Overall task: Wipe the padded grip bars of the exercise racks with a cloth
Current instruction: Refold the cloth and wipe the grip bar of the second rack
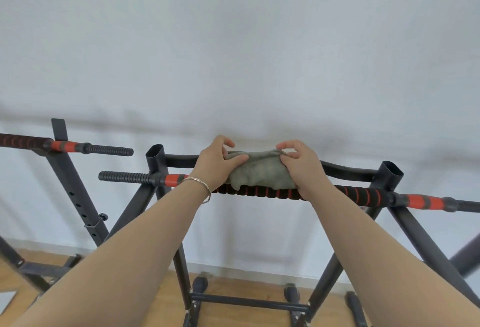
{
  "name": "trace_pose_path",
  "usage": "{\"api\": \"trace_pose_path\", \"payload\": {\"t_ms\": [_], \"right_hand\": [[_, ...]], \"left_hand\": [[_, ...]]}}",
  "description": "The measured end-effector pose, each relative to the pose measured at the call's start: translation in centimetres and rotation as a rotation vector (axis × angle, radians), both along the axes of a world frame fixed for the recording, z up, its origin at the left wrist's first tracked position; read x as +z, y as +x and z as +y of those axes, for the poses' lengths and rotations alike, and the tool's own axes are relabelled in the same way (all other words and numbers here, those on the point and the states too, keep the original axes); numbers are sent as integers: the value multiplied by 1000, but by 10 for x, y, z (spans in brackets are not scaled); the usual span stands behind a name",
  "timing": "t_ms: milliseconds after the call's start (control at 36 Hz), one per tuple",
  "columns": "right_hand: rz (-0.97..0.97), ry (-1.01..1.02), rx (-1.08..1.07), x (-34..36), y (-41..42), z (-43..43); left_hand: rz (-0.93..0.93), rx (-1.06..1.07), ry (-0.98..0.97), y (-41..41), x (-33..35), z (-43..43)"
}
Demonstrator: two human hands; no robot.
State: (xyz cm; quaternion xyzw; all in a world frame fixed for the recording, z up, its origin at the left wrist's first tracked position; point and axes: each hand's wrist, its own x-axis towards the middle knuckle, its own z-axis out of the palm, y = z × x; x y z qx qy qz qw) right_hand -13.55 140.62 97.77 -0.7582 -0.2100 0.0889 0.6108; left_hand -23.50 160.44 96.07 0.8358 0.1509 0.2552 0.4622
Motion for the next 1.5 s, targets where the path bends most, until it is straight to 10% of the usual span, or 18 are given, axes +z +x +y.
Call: {"api": "trace_pose_path", "payload": {"t_ms": [417,500,667,1000,1278,1444,1500], "right_hand": [[-239,-464,-36,1,16,-67],[-544,-730,-82,-6,19,-68],[-1138,-561,64,-32,-12,-31],[-1462,-849,-112,-65,-9,14],[-1304,-1089,208,-54,14,31],[-572,-1060,370,-30,37,49],[-770,-1112,364,-31,34,48]], "left_hand": [[5,-81,653,-14,-7,-23],[-5,2,718,-10,-11,-18],[342,74,933,-1,-15,-6],[524,107,1249,5,-36,-5],[575,127,1249,8,-33,-5],[534,161,1215,1,-39,-14],[574,122,1232,4,-34,-8]]}}
